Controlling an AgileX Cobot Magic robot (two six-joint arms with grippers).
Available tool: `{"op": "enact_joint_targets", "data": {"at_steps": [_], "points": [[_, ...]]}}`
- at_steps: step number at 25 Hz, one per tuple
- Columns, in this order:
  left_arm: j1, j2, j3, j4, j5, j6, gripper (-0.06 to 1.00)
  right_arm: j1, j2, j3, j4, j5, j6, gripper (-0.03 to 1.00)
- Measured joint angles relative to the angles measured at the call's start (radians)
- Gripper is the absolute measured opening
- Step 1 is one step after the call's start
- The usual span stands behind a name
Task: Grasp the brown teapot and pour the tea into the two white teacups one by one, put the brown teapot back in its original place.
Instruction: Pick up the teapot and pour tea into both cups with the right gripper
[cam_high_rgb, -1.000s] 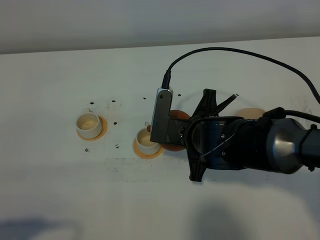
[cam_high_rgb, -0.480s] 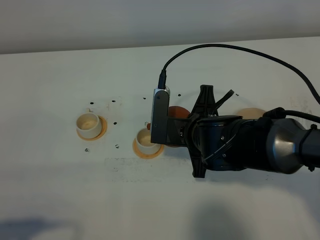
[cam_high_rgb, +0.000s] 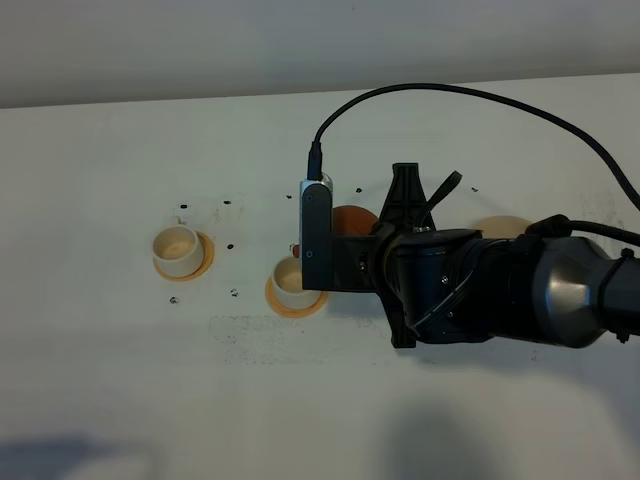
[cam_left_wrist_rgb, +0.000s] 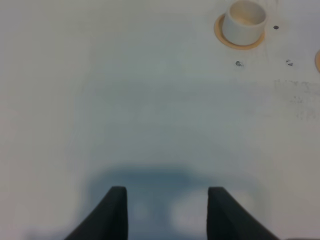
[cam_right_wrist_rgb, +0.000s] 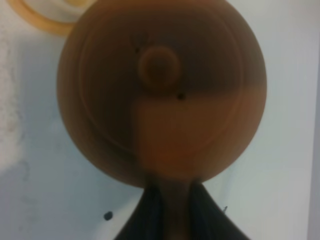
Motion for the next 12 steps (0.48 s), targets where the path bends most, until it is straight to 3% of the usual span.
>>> {"op": "enact_joint_targets", "data": {"at_steps": [12], "points": [[0.000, 0.000, 0.000, 0.000, 0.000, 0.000, 0.38, 0.000, 0.028, -0.002, -0.059, 0.006, -0.026, 0.12]]}}
